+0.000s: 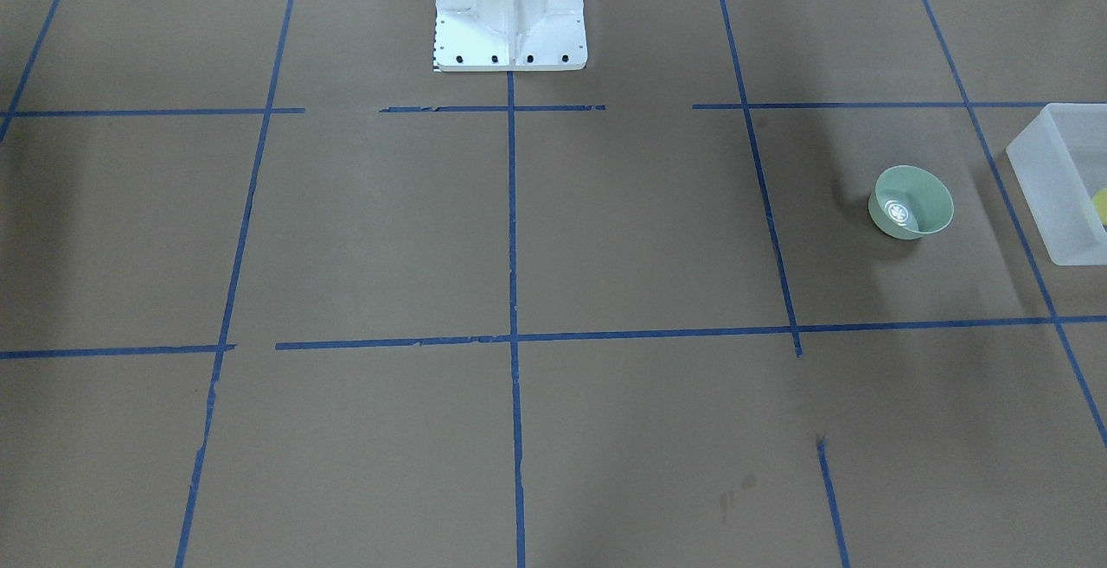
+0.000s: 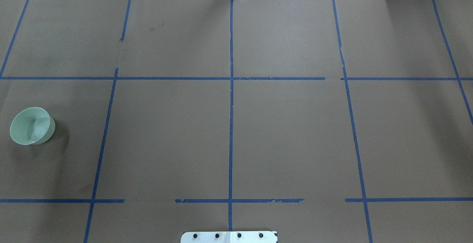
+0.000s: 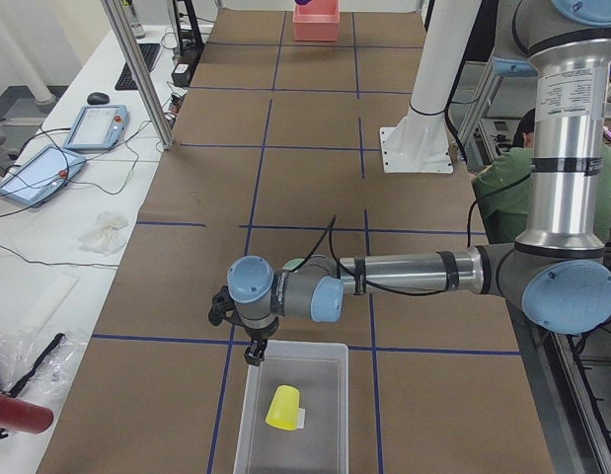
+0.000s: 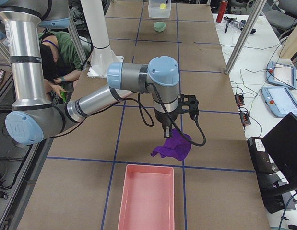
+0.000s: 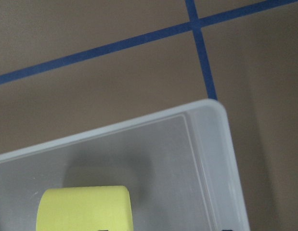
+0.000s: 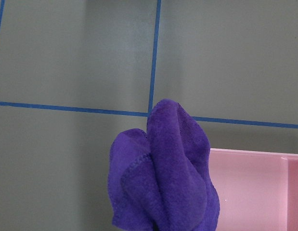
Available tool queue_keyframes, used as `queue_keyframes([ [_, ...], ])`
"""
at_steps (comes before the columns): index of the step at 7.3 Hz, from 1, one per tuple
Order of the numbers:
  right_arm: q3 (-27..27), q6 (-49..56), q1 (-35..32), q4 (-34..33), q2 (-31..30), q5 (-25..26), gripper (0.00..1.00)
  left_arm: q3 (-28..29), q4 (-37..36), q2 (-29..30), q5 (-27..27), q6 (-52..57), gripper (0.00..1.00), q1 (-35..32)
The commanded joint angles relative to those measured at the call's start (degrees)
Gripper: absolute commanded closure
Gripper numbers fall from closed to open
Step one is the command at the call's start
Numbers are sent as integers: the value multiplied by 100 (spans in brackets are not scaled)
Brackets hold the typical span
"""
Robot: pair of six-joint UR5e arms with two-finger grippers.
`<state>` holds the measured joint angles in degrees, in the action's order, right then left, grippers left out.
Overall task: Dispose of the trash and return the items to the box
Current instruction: 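Reach the left gripper to the pale green bowl and grasp its rim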
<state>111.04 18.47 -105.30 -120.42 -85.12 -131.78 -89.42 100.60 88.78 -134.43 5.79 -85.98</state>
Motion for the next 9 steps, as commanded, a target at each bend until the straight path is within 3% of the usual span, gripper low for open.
queue_keyframes([
  [1, -485, 524, -139, 36, 4, 65, 100, -706, 30, 209, 31, -926, 3, 413],
  [3, -924, 763, -262, 341, -5, 48, 100, -989, 536, 158, 22, -1962, 0, 1003],
  [6, -1742, 755, -368, 1142, -5, -5, 100, -753, 3062, -824, 49, -3745, 3, 1836],
  [7, -1935, 746, -377, 1248, -5, -127, 100, -691, 3593, -1019, 266, -4239, 4, 2188],
  [9, -1990, 728, -394, 1258, -5, -216, 100, -342, 3913, -1074, 531, -4498, 4, 2620],
])
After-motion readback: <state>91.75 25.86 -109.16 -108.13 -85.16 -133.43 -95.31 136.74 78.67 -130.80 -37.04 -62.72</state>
